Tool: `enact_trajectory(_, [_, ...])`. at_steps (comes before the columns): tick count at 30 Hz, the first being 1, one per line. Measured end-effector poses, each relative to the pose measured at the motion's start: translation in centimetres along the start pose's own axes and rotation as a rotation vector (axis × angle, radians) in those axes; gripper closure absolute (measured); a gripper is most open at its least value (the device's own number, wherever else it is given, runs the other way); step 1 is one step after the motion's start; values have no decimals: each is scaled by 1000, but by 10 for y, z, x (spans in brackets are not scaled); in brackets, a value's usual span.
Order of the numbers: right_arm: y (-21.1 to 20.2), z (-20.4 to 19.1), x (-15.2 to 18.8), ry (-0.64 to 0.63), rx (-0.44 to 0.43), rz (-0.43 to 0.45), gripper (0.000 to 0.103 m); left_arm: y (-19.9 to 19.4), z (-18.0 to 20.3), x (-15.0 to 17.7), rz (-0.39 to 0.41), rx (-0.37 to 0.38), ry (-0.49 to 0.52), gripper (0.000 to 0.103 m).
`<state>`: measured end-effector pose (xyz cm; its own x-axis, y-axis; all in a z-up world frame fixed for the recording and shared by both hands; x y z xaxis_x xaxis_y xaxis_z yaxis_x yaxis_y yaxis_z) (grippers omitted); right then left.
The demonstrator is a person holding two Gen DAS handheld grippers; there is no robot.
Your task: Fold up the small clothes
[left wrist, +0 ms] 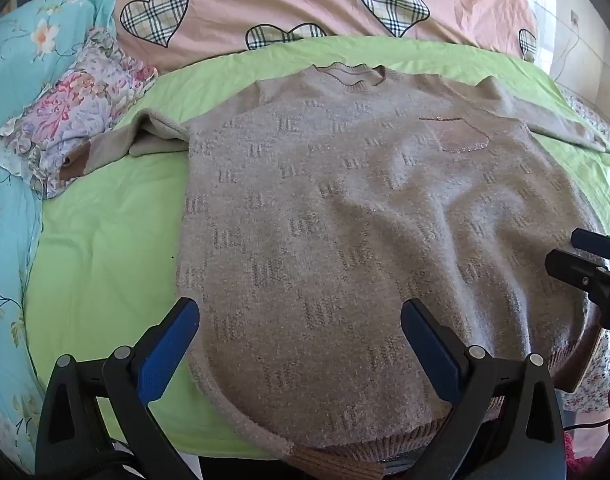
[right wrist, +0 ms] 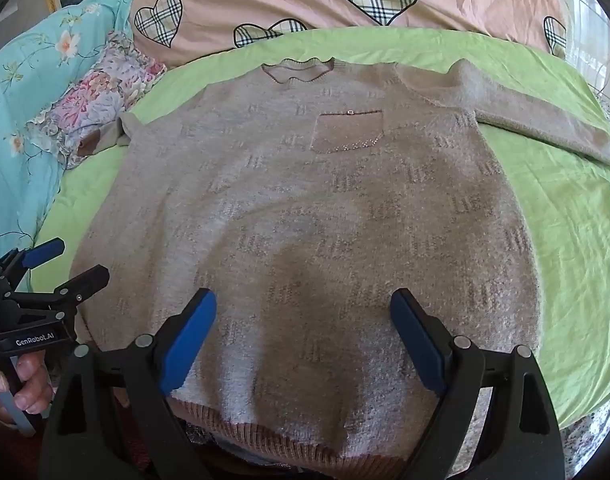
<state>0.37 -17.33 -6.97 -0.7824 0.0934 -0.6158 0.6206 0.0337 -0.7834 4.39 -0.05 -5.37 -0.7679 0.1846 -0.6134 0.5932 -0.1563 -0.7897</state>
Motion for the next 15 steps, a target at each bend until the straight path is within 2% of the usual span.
enact_trajectory(15, [1, -10, -2, 0, -7, 5, 14, 0, 7, -6, 1, 18, 4, 2])
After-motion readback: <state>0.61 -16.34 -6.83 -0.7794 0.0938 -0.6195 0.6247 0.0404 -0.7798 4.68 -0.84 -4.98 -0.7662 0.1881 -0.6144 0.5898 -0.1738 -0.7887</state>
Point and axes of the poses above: each gripper's, at about its wrist camera, not at the fingertips, and y roughly the way its jaws point, z to its right, x to its underside, the point moved 7 cm from there along y, roughly the way its jaws point, and after that the axes turned 9 degrees about x, right-handed, at the moved point
